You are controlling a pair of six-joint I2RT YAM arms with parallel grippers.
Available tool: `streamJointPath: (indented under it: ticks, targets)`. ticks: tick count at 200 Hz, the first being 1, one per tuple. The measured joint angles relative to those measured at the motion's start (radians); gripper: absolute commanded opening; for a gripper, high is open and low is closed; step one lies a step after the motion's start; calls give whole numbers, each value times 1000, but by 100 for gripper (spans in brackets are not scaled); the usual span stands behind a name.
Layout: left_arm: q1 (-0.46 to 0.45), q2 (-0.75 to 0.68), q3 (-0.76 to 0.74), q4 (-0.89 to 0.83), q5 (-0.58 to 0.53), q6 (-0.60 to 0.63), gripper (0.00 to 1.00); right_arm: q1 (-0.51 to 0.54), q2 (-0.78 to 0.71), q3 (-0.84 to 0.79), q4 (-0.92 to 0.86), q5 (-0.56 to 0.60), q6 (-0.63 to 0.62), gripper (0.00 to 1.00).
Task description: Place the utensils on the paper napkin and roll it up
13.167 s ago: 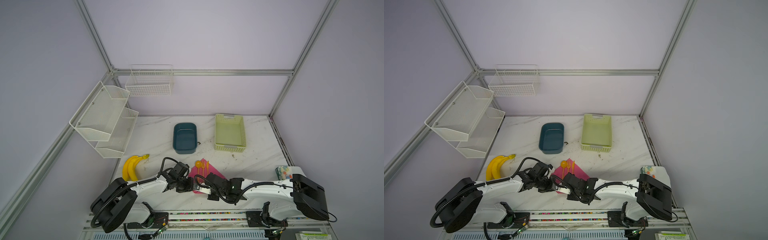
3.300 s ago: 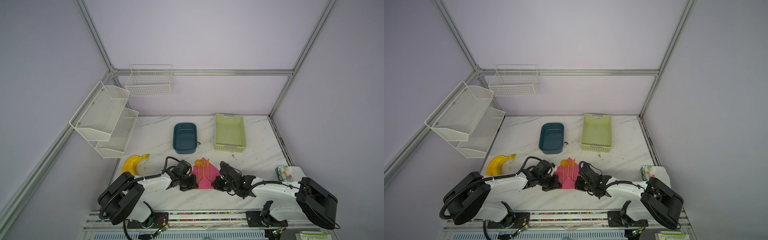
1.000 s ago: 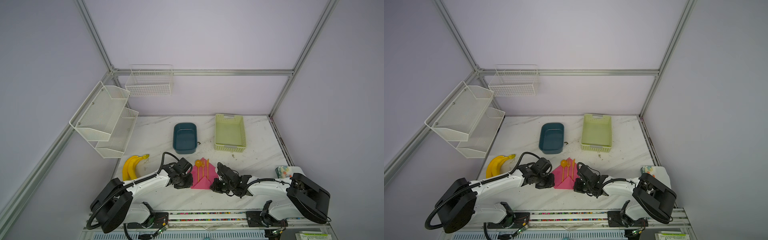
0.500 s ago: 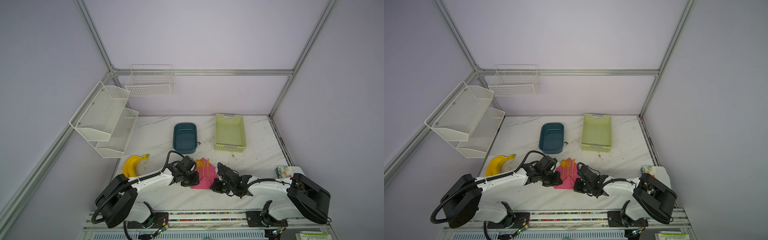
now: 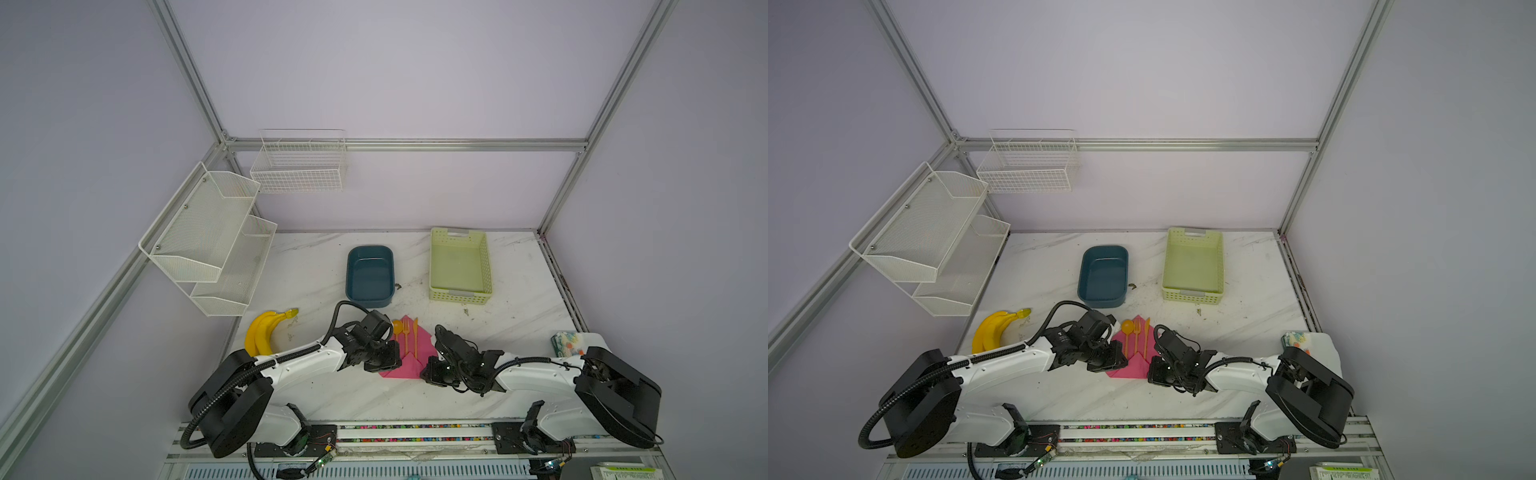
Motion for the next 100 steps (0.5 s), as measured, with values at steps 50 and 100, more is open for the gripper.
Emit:
streamJointPath:
  ticks: [50, 100]
  targets:
    - [-7, 6, -32, -8, 23, 0, 9, 0, 0, 0, 0, 0, 0, 10]
    - [-11, 84, -32, 3, 29, 1, 8, 0, 0, 0, 0, 0, 0, 10]
